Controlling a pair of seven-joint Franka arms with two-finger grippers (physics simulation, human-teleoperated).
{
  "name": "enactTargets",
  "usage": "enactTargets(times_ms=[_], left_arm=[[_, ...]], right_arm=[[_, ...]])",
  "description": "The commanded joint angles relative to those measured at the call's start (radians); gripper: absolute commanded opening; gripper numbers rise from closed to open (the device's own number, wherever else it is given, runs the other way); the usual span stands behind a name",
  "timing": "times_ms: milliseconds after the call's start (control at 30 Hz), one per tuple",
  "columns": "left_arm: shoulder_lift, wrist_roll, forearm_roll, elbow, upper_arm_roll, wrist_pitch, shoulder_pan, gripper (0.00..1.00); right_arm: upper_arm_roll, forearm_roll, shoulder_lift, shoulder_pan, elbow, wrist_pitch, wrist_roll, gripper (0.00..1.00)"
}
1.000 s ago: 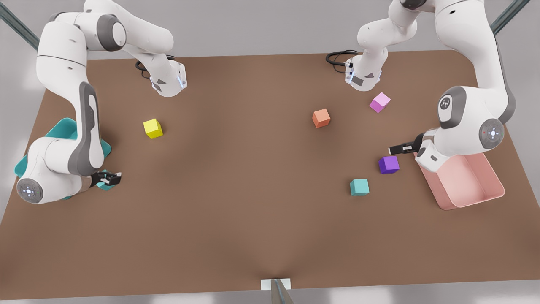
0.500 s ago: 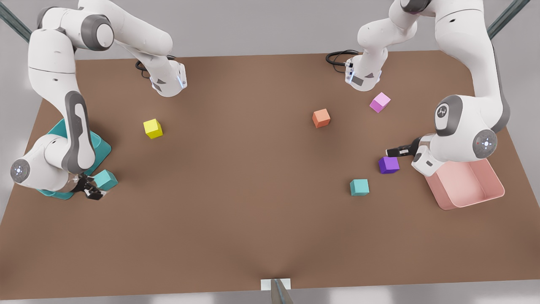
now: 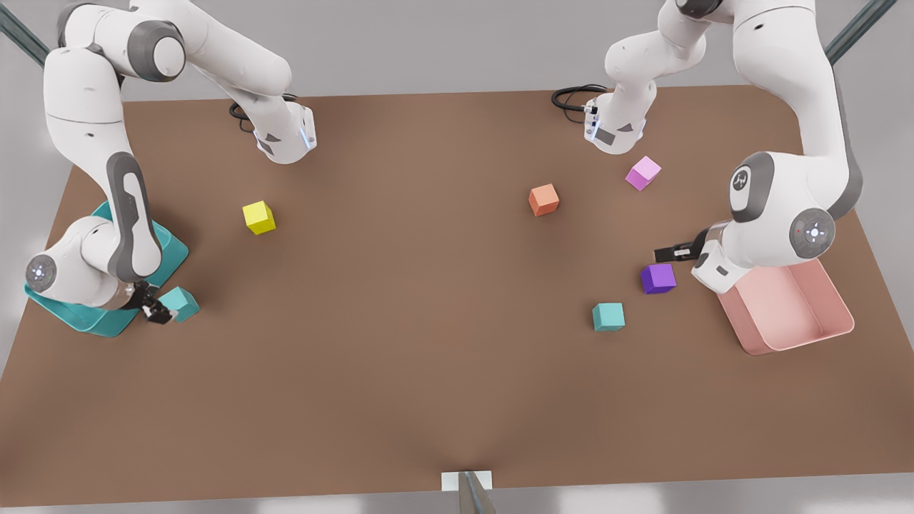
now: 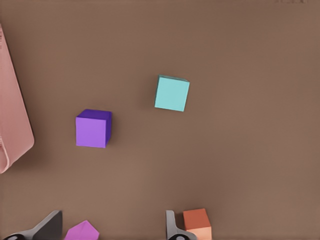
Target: Stack the two blue cubes on top of each other
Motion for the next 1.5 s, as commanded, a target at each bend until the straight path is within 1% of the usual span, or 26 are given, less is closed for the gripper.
enactTargets(times_ms=[0,100,300,567,867,1200,1233,1300,1333,1367,1400,1433,1467], left_arm=[[0.0,0.006,0.003,0.0,0.0,0.002,0.0,1.0],[0.0,0.008,0.003,0.0,0.0,0.002,0.0,1.0],[0.001,0.006,0.003,0.0,0.0,-0.003,0.007,1.0],[0.007,0.008,0.003,-0.002,0.0,-0.003,0.009,1.0],[0.009,0.008,0.003,-0.002,0.001,-0.003,0.009,1.0],[0.024,0.006,0.003,0.0,0.0,-0.003,0.021,1.0],[0.024,0.006,0.003,0.0,-0.002,-0.003,0.021,1.0],[0.007,0.008,0.006,0.006,-0.002,-0.001,0.023,1.0],[-0.022,0.008,0.015,0.006,-0.005,-0.007,0.02,1.0],[-0.039,0.01,0.017,0.012,-0.008,-0.039,0.009,1.0],[-0.094,0.058,0.029,-0.005,0.144,-0.044,-0.179,1.0],[-0.099,0.091,0.029,-0.008,0.363,-0.052,-0.4,1.0],[-0.086,0.094,0.027,-0.008,0.397,-0.053,-0.451,1.0]], right_arm=[[-0.001,0.001,-0.001,-0.002,-0.013,0.042,-0.069,1.0],[0.001,0.001,0.002,-0.002,-0.018,0.045,-0.069,1.0],[0.001,0.007,0.024,-0.002,-0.038,0.118,-0.069,1.0],[0.001,0.008,0.018,-0.019,-0.079,0.118,-0.054,1.0],[0.001,0.035,0.03,-0.018,-0.075,0.123,-0.052,1.0],[0.001,0.053,0.079,-0.018,-0.07,0.174,-0.063,1.0],[0.001,0.056,0.081,-0.018,-0.068,0.175,-0.063,0.99],[0.003,0.053,0.087,-0.018,-0.07,0.177,-0.068,0.94],[0.003,0.053,0.09,-0.018,-0.068,0.177,-0.097,0.86],[0.003,0.053,0.091,-0.018,-0.068,0.177,-0.111,0.81],[0.003,0.053,0.091,-0.018,-0.067,0.177,-0.112,0.78],[0.003,0.053,0.091,-0.018,-0.065,0.175,-0.123,0.74],[0.004,0.053,0.09,-0.018,-0.065,0.175,-0.123,0.73]])
